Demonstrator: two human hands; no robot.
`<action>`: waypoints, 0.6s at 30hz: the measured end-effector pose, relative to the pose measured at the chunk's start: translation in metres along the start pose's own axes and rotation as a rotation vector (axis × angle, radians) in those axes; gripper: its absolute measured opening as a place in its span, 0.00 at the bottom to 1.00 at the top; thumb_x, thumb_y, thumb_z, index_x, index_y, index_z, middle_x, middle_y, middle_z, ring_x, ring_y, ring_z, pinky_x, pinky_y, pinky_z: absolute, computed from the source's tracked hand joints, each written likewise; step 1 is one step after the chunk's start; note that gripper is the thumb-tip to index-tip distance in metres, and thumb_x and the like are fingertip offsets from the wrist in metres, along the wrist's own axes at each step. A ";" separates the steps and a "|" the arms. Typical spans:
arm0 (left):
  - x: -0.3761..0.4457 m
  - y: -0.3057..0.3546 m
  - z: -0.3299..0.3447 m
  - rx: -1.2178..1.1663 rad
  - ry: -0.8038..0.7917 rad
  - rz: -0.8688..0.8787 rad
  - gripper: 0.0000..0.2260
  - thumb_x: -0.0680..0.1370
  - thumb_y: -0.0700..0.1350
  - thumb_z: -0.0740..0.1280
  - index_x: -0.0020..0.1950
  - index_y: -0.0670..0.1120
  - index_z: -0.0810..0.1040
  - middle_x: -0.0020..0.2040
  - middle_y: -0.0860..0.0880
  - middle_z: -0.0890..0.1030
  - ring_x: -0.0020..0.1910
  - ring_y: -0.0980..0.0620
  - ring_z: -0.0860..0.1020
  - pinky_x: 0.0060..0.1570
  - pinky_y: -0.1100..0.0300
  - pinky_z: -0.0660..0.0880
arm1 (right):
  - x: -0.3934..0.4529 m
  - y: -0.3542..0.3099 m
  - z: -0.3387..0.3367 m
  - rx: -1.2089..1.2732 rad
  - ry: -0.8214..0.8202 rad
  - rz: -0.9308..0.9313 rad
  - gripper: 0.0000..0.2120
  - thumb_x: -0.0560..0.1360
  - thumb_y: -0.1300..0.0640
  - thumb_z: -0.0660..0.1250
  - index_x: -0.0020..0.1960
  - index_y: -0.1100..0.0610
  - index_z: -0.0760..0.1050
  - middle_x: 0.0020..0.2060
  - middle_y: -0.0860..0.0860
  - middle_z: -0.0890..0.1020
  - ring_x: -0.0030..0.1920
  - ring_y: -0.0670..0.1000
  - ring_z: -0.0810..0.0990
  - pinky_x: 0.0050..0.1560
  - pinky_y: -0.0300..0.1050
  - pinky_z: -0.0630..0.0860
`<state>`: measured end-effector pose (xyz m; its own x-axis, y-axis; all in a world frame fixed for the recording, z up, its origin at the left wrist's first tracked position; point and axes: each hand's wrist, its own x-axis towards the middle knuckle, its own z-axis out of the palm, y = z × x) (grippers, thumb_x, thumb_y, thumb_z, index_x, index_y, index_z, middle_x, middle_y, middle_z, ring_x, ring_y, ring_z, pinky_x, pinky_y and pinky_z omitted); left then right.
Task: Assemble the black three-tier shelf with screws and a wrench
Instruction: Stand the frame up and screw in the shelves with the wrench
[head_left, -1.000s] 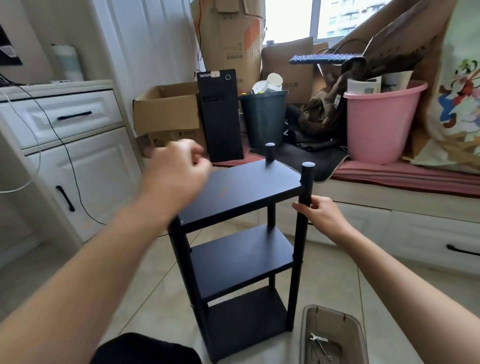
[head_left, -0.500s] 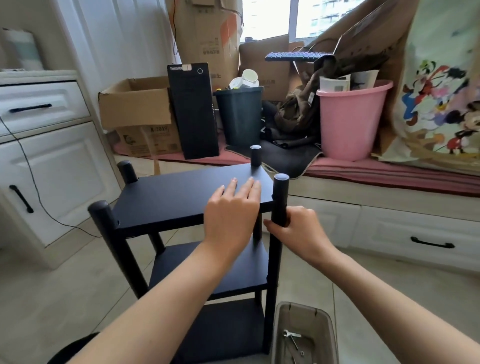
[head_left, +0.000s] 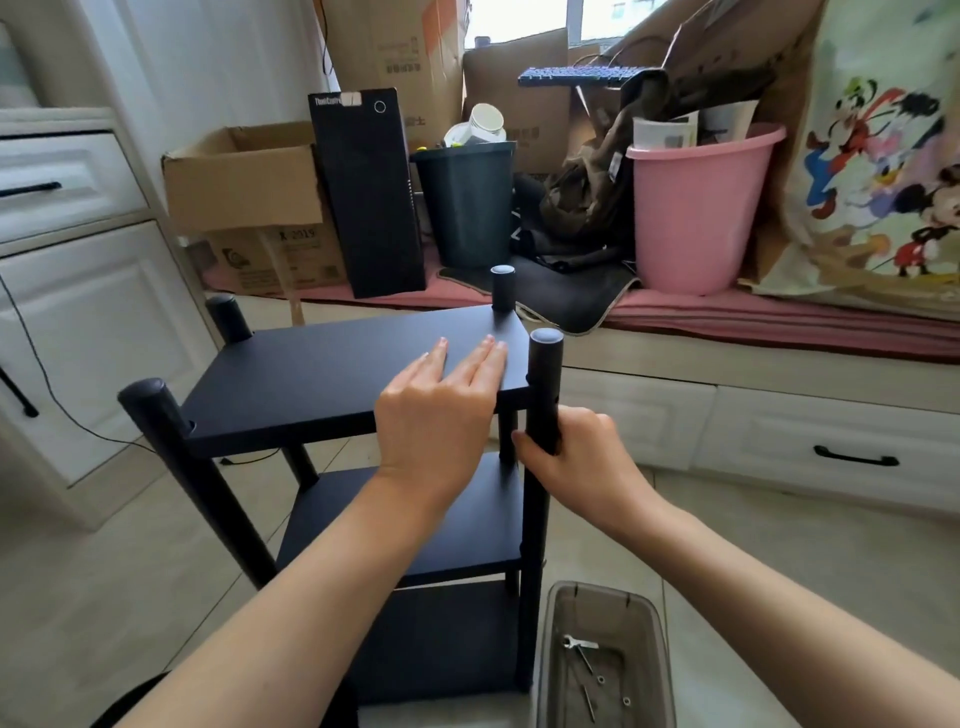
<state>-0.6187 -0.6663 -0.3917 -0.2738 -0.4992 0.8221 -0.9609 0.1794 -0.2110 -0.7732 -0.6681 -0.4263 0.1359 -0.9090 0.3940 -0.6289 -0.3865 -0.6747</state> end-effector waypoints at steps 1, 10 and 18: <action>0.000 0.000 0.000 0.002 0.013 0.002 0.18 0.65 0.35 0.80 0.54 0.45 0.87 0.52 0.49 0.87 0.47 0.40 0.86 0.38 0.53 0.82 | 0.000 0.000 -0.001 -0.002 -0.004 0.002 0.14 0.74 0.56 0.68 0.33 0.59 0.68 0.27 0.50 0.75 0.30 0.54 0.72 0.33 0.50 0.70; -0.017 0.005 0.002 0.031 0.060 0.066 0.18 0.67 0.34 0.77 0.55 0.46 0.87 0.53 0.50 0.86 0.49 0.40 0.86 0.44 0.52 0.83 | 0.000 -0.005 -0.004 -0.008 -0.040 0.028 0.12 0.76 0.56 0.67 0.34 0.57 0.74 0.28 0.49 0.78 0.31 0.50 0.76 0.31 0.41 0.69; -0.016 0.000 0.004 -0.001 0.041 0.047 0.20 0.65 0.34 0.81 0.56 0.45 0.87 0.52 0.49 0.87 0.50 0.40 0.85 0.44 0.51 0.83 | 0.004 -0.006 -0.012 0.081 -0.202 0.131 0.11 0.74 0.54 0.71 0.44 0.62 0.81 0.35 0.56 0.82 0.36 0.52 0.77 0.40 0.45 0.75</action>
<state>-0.6144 -0.6614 -0.4069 -0.3169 -0.4547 0.8324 -0.9468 0.2032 -0.2494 -0.7785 -0.6676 -0.4130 0.2128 -0.9618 0.1722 -0.5889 -0.2669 -0.7629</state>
